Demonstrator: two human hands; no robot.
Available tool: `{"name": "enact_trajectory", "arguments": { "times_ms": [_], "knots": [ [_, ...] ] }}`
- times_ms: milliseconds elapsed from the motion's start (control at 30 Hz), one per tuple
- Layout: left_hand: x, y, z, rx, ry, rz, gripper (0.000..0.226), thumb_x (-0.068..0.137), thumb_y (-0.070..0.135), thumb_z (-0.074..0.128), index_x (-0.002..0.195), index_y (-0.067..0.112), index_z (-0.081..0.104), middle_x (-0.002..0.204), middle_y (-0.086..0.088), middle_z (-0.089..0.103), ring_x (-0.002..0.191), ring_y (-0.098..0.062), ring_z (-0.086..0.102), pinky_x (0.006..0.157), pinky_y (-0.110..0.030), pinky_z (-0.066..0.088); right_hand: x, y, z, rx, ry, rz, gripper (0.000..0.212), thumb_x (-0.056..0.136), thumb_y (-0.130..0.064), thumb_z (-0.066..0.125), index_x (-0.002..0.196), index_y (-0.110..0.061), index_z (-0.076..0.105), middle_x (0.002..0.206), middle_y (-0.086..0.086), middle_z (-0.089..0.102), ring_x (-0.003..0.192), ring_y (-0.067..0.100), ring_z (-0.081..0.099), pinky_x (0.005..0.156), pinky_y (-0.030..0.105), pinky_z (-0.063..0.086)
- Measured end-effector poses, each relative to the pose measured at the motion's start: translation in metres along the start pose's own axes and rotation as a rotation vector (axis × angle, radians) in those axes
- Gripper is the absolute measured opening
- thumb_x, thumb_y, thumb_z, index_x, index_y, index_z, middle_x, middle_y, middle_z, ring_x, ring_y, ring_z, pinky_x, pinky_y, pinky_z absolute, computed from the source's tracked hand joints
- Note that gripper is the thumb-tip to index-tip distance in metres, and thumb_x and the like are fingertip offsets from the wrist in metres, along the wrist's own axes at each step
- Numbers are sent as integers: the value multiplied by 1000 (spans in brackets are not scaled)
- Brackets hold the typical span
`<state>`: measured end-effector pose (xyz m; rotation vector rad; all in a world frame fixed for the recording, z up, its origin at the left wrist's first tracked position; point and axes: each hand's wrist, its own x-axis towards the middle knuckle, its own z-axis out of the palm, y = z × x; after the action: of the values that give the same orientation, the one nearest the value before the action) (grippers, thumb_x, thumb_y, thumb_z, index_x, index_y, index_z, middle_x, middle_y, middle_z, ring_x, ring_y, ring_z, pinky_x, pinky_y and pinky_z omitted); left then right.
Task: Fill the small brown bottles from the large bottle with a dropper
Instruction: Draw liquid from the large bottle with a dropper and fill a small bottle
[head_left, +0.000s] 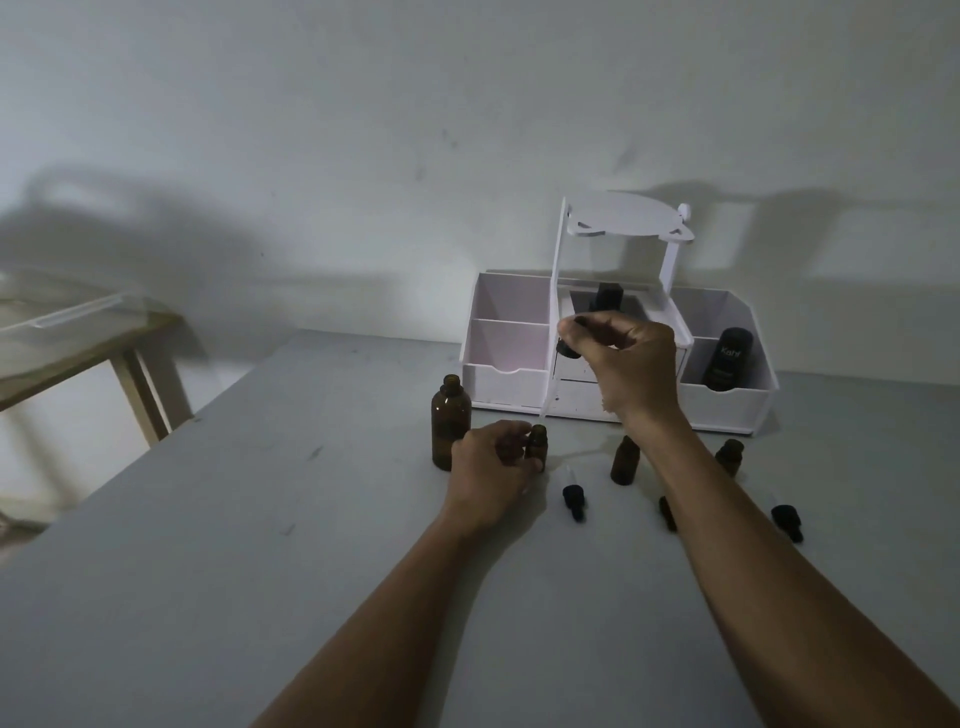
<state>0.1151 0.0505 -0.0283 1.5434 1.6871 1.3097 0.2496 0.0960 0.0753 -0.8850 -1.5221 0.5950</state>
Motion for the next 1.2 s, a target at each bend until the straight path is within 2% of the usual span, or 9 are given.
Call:
{"name": "enact_trajectory", "arguments": {
  "times_ms": [133, 267, 467, 567, 667, 733, 900, 1033, 1200],
  "knots": [
    [-11, 0, -6, -11, -25, -24, 54, 83, 13, 78, 134, 16, 61, 127, -4, 66, 105, -7, 59, 94, -20, 46, 2, -15, -7, 17, 48, -44, 8, 88, -17, 72, 94, -21, 71, 75, -15, 67, 67, -16, 64, 63, -1, 45],
    [-36, -2, -25, -27, -72, -28, 41, 85, 25, 76, 124, 22, 65, 116, 6, 68, 99, -3, 65, 96, -22, 52, 4, -30, -10, 81, 79, -54, 5, 89, -14, 71, 94, -15, 71, 75, -14, 66, 64, -15, 63, 59, 1, 46],
    [-42, -21, -86, 44, 71, 5, 36, 78, 37, 81, 112, 29, 70, 94, 17, 72, 82, 8, 68, 67, -4, 49, 2, -53, 2, 215, 47, -85, 7, 87, -11, 72, 94, -13, 73, 74, -10, 71, 64, -7, 67, 62, 7, 50],
    [-30, -34, -106, 25, 183, -42, 46, 73, 41, 85, 115, 31, 68, 93, 16, 72, 81, 6, 68, 68, -8, 51, 8, -65, 15, 298, 88, -83, 6, 85, -14, 75, 89, -18, 74, 69, -14, 72, 66, 0, 70, 63, 13, 55],
    [-17, -39, -109, -95, 205, -54, 62, 64, 55, 84, 118, 31, 68, 104, 9, 73, 90, -1, 70, 74, -17, 55, 11, -66, 34, 327, 104, -58, 11, 82, -16, 77, 81, -26, 74, 71, -13, 74, 72, 9, 73, 75, 31, 62],
    [-9, -37, -105, -170, 196, -48, 71, 57, 61, 80, 120, 31, 67, 108, 7, 72, 94, -5, 70, 79, -24, 57, 10, -61, 44, 329, 89, -30, 11, 82, -16, 78, 80, -27, 75, 73, -9, 75, 74, 13, 74, 78, 33, 62],
    [8, -38, -95, -239, 109, -11, 66, 60, 46, 85, 120, 27, 68, 107, 1, 74, 95, -11, 72, 88, -37, 58, 7, -42, 57, 285, 40, -9, 7, 84, -16, 77, 85, -23, 75, 81, 1, 76, 76, 15, 74, 78, 32, 61],
    [13, -42, -92, -234, 51, 14, 46, 66, 24, 86, 109, 31, 72, 99, 3, 77, 91, -10, 73, 78, -24, 58, 8, -32, 63, 244, 17, -22, 8, 85, -18, 76, 86, -26, 74, 76, -10, 75, 74, 6, 73, 75, 24, 60],
    [15, -45, -93, -169, 8, 51, 47, 70, 18, 83, 111, 36, 70, 101, 6, 76, 92, -6, 71, 76, -19, 55, 5, -27, 70, 179, -6, -73, 7, 86, -17, 74, 91, -22, 73, 75, -14, 70, 69, -7, 68, 67, 8, 52]
  ]
}}
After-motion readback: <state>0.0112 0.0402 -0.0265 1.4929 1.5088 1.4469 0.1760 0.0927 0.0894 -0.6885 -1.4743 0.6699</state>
